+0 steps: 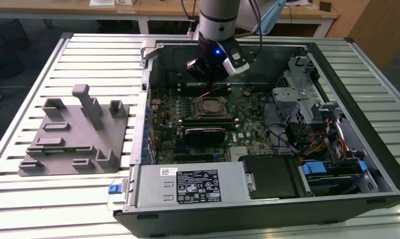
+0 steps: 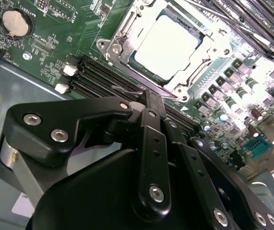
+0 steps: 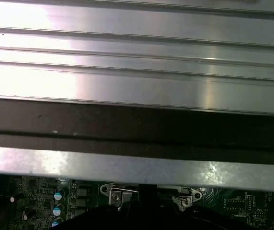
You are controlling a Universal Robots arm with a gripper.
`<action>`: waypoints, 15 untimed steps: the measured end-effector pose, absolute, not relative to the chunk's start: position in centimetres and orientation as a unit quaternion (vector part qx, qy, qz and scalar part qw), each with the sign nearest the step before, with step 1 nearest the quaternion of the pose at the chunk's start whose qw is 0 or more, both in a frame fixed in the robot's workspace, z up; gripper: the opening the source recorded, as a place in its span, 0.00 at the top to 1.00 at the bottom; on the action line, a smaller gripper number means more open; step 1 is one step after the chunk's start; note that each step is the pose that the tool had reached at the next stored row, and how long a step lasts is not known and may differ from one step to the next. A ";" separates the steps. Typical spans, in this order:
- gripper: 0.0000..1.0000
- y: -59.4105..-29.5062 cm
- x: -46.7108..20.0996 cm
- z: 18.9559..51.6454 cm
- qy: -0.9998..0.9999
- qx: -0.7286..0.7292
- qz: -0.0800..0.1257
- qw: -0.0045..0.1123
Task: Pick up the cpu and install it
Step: 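Install the first cpu locking lever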
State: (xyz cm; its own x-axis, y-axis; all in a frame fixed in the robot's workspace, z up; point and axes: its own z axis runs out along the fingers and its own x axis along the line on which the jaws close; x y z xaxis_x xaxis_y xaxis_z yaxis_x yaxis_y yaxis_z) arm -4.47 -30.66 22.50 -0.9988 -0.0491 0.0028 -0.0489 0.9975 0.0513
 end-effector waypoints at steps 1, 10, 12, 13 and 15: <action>0.89 -30.6 -4.4 22.4 -0.999 0.025 -0.026 0.002; 0.89 -30.5 -4.1 22.1 -0.999 0.025 -0.023 0.003; 0.89 -30.5 -4.0 22.0 -0.999 0.025 -0.023 0.003; 0.89 -30.5 -3.9 22.0 -0.999 0.025 -0.023 0.003; 0.89 -30.5 -3.7 21.9 -0.999 0.025 -0.022 0.003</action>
